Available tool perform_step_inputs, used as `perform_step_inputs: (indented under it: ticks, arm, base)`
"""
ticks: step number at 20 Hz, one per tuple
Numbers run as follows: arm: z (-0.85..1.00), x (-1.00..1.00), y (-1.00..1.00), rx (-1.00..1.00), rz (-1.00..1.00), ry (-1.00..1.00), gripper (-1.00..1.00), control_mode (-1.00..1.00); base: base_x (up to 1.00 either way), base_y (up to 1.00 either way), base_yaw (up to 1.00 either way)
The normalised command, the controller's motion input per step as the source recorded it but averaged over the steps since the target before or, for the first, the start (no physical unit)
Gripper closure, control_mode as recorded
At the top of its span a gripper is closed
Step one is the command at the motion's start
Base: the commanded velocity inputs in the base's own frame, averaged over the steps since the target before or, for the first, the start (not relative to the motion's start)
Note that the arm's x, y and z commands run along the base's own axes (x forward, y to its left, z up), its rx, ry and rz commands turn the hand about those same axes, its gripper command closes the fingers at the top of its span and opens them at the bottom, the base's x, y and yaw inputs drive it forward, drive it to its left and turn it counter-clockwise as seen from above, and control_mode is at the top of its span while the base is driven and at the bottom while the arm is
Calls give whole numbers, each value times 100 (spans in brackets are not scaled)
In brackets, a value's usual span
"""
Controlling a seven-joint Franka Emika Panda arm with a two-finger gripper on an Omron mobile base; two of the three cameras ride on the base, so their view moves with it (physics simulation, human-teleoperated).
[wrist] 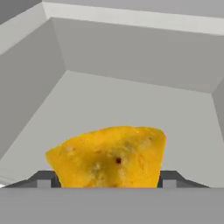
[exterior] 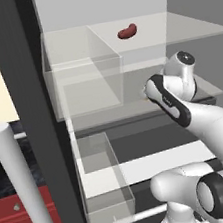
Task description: Retrieve the sausage and cheese from the fridge and place them on the cutting board on the counter.
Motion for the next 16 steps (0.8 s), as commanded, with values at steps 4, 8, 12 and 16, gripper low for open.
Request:
perform_step_inputs:
  ticks: [4, 8, 12, 16]
  arm:
    - [100, -83, -8, -2, -3, 5, 100, -100]
    - [87, -86, -9, -6, -7, 6, 100, -100]
    - [50, -77, -5, -2, -10, 1, 100, -100]
    - [27, -71, -1, -2, -3, 0, 100, -100]
  base:
    - [0, 0, 0]
    - [0, 0, 0]
    - [0, 0, 0]
    - [0, 0, 0]
